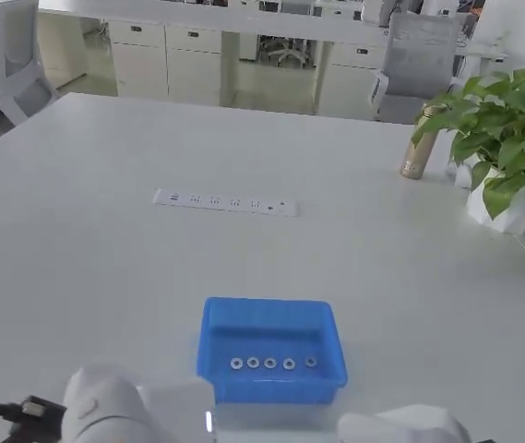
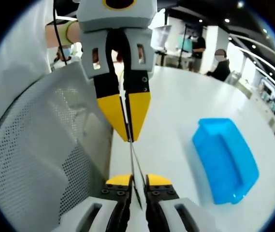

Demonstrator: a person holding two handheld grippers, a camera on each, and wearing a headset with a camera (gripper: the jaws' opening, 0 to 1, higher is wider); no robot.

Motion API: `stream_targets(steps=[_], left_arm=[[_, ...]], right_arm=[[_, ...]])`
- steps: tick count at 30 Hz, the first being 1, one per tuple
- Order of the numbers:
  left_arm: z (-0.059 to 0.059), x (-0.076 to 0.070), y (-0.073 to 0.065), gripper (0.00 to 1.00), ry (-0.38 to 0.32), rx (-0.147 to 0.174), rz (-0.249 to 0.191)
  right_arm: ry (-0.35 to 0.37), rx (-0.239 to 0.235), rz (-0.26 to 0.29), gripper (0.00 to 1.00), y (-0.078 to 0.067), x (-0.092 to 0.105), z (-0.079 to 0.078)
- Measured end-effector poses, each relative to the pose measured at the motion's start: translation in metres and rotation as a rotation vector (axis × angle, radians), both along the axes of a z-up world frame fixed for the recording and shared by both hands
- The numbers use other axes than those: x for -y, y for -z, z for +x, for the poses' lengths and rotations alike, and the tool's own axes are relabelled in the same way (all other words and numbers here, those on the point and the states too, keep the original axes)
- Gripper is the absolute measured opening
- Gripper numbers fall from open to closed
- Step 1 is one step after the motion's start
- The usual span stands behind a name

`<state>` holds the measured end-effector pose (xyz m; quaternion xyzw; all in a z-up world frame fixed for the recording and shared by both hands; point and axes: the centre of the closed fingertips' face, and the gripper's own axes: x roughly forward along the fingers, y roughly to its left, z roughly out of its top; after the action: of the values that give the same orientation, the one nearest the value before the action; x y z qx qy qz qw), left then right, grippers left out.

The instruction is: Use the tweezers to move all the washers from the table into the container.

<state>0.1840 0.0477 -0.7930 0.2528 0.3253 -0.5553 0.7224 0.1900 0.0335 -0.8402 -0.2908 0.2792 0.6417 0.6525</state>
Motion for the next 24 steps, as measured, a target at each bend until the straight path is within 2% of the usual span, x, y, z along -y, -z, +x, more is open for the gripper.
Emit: stream_targets(steps=[3, 5, 6, 8, 11, 15, 18, 21, 24], left_arm=[[0.0, -0.003, 0.004, 0.0, -0.003, -0.015, 0.006], [0.0, -0.006, 0.008, 0.0, 0.006, -0.019, 0.026], [0.001, -0.009, 0.011, 0.0, 0.014, -0.018, 0.049], [0.003, -0.011, 0.015, 0.0, 0.019, -0.019, 0.069], [0.005, -0.014, 0.022, 0.0, 0.025, -0.031, 0.091], [0.007, -0.017, 0.031, 0.0, 0.034, -0.045, 0.117], [0.008, -0.021, 0.041, 0.0, 0.057, -0.045, 0.169], [0.01, -0.021, 0.048, 0.0, 0.069, -0.051, 0.188], [0.012, -0.022, 0.054, 0.0, 0.082, -0.057, 0.218]], right_arm=[[0.008, -0.008, 0.007, 0.07, 0.0, -0.001, 0.0], [0.018, -0.015, 0.005, 0.1, 0.001, 0.0, 0.0], [0.031, -0.011, -0.01, 0.12, 0.003, 0.003, 0.001], [0.054, 0.009, -0.02, 0.18, 0.004, 0.009, 0.004], [0.097, 0.02, 0.003, 0.24, -0.001, 0.017, 0.007], [0.196, 0.03, 0.063, 0.28, -0.014, 0.033, 0.015], [0.279, 0.022, 0.105, 0.34, -0.023, 0.046, 0.021], [0.321, 0.02, 0.108, 0.41, -0.025, 0.058, 0.024], [0.348, 0.031, 0.09, 0.43, -0.026, 0.069, 0.025]])
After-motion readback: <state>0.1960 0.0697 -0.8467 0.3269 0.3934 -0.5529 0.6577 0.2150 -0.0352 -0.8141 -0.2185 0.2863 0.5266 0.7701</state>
